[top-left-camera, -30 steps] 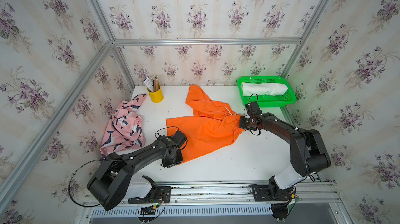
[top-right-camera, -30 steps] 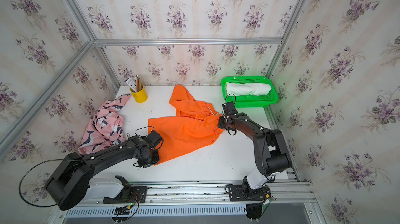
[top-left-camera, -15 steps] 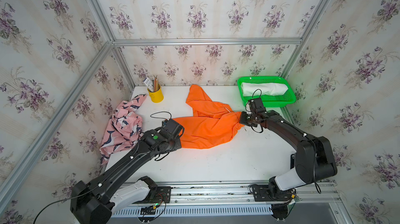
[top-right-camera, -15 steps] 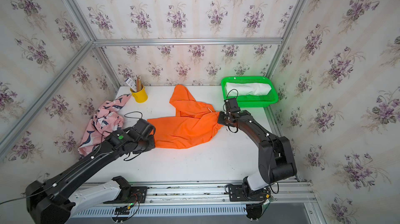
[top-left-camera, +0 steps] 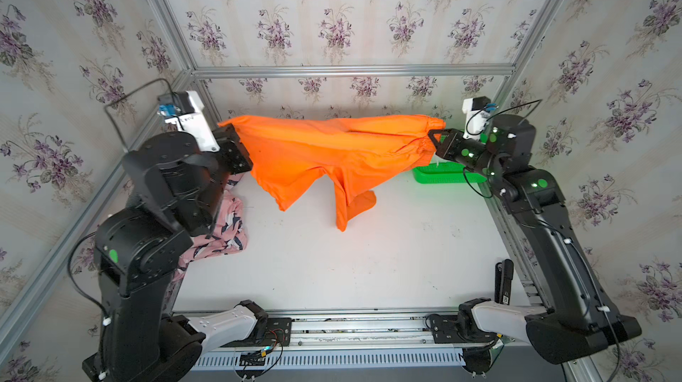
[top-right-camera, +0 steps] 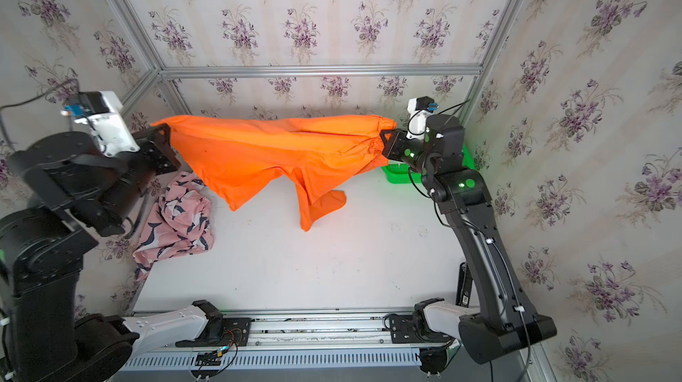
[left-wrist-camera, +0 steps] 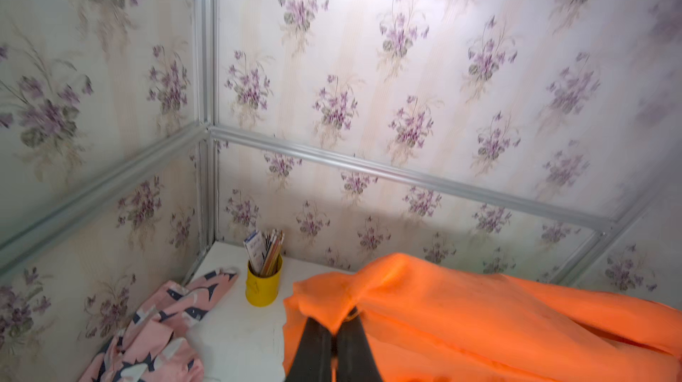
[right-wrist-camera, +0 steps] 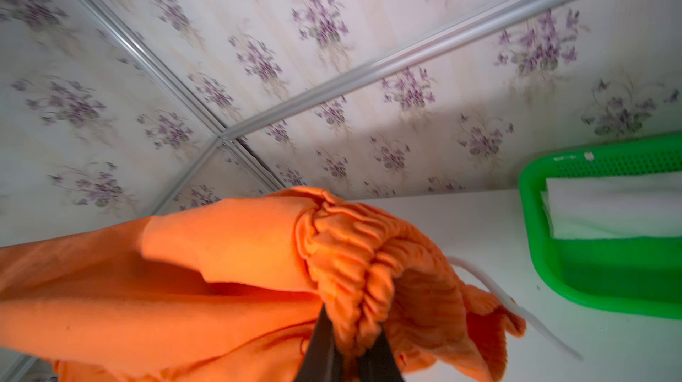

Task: Roll up the shorts
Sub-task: Fold the shorts at the center of the board.

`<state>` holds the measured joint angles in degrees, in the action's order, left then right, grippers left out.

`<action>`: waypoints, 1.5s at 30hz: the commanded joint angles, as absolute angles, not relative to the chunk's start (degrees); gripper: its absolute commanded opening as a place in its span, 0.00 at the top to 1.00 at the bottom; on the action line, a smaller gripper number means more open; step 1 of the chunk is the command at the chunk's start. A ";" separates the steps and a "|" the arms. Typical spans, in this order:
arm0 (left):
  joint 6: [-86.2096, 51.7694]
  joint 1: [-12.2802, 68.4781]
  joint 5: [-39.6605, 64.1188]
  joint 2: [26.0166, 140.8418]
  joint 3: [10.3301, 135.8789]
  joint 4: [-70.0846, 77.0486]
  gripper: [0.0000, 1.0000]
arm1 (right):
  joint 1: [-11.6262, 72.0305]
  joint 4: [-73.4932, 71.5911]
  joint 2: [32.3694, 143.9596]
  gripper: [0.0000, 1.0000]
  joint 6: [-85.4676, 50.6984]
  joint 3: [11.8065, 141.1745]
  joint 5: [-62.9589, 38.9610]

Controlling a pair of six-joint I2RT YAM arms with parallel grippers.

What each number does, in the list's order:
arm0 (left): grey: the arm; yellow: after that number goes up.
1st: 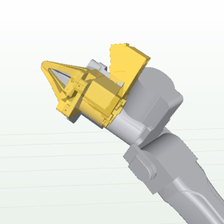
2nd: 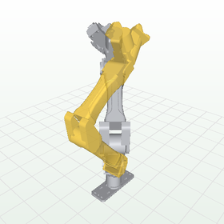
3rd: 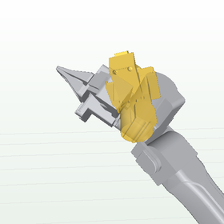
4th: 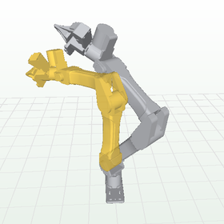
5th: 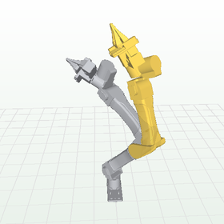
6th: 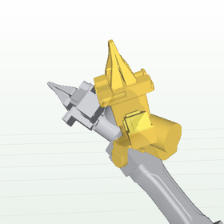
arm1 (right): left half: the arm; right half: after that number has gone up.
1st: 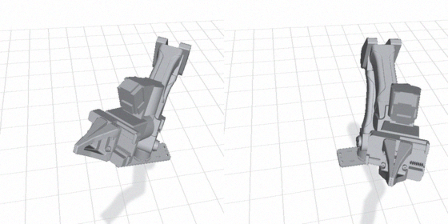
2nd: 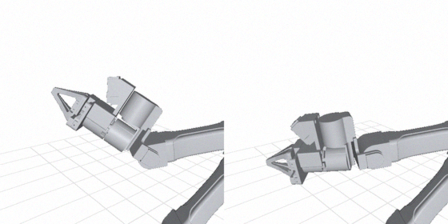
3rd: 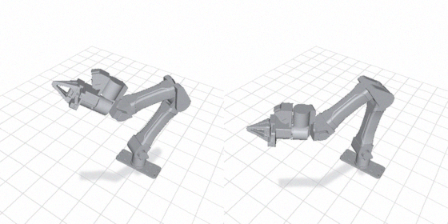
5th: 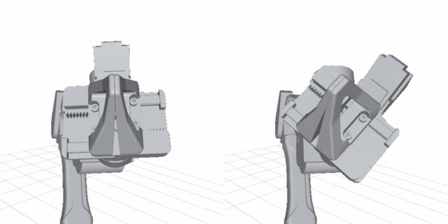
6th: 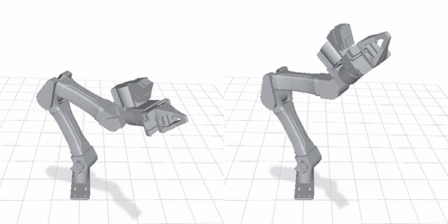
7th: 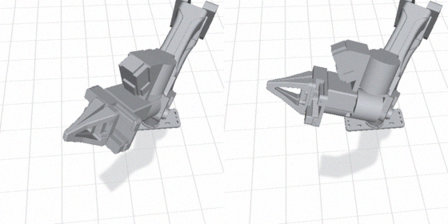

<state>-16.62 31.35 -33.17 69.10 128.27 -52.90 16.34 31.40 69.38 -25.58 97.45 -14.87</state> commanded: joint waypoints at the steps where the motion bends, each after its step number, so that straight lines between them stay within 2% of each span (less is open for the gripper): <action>1: -6.86 31.27 -39.69 70.44 132.13 -45.82 1.00 | 16.26 30.47 67.35 1.00 -27.18 100.18 -17.76; 5: -4.03 31.12 -43.45 72.04 129.53 -41.83 0.99 | 16.26 30.29 67.40 1.00 -28.70 99.67 -15.90; 8: -7.79 28.10 -41.44 74.15 123.36 -42.84 0.99 | 16.26 30.23 70.28 1.00 -30.12 96.03 -11.91; 10: -15.65 21.87 -32.72 76.11 119.25 -45.86 0.99 | 16.25 27.10 72.75 1.00 -31.45 92.17 -11.61; 13: -26.28 11.75 -14.44 80.56 115.12 -45.82 1.00 | 16.20 20.52 77.95 1.00 -33.53 89.23 -12.94; 15: -31.15 6.38 -2.86 87.17 119.45 -45.00 1.00 | 16.11 18.09 82.30 1.00 -33.93 92.01 -12.85; 17: -33.50 3.32 3.23 92.35 128.39 -44.83 1.00 | 16.00 18.18 87.21 1.00 -34.09 99.44 -13.28; 21: -35.97 0.70 6.60 101.22 152.59 -48.33 1.00 | 16.00 19.08 94.67 1.00 -36.51 115.26 -16.76; 23: -37.34 -0.80 7.25 100.91 156.00 -47.32 0.99 | 16.00 19.40 95.70 1.00 -37.80 118.76 -17.51; 27: -37.88 -2.95 8.39 90.40 142.67 -40.75 0.98 | 16.00 21.57 93.34 1.00 -37.10 117.48 -17.86; 32: -33.98 -3.17 9.02 75.38 123.64 -40.24 0.97 | 16.00 24.47 84.83 1.00 -33.13 103.82 -18.77; 36: -30.58 -3.16 12.42 61.51 101.89 -42.75 0.95 | 16.00 25.24 75.79 1.00 -32.02 83.28 -22.05; 40: -29.03 -3.19 12.75 47.28 81.65 -48.19 0.98 | 16.08 23.23 67.43 1.00 -33.50 59.15 -25.65; 45: -28.74 -3.18 12.22 32.69 68.21 -54.85 1.00 | 17.75 20.11 62.45 1.00 -36.08 39.48 -31.46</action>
<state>-30.17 -3.05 13.34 36.62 71.66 -52.69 16.97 22.96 64.18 -34.59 44.58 -28.14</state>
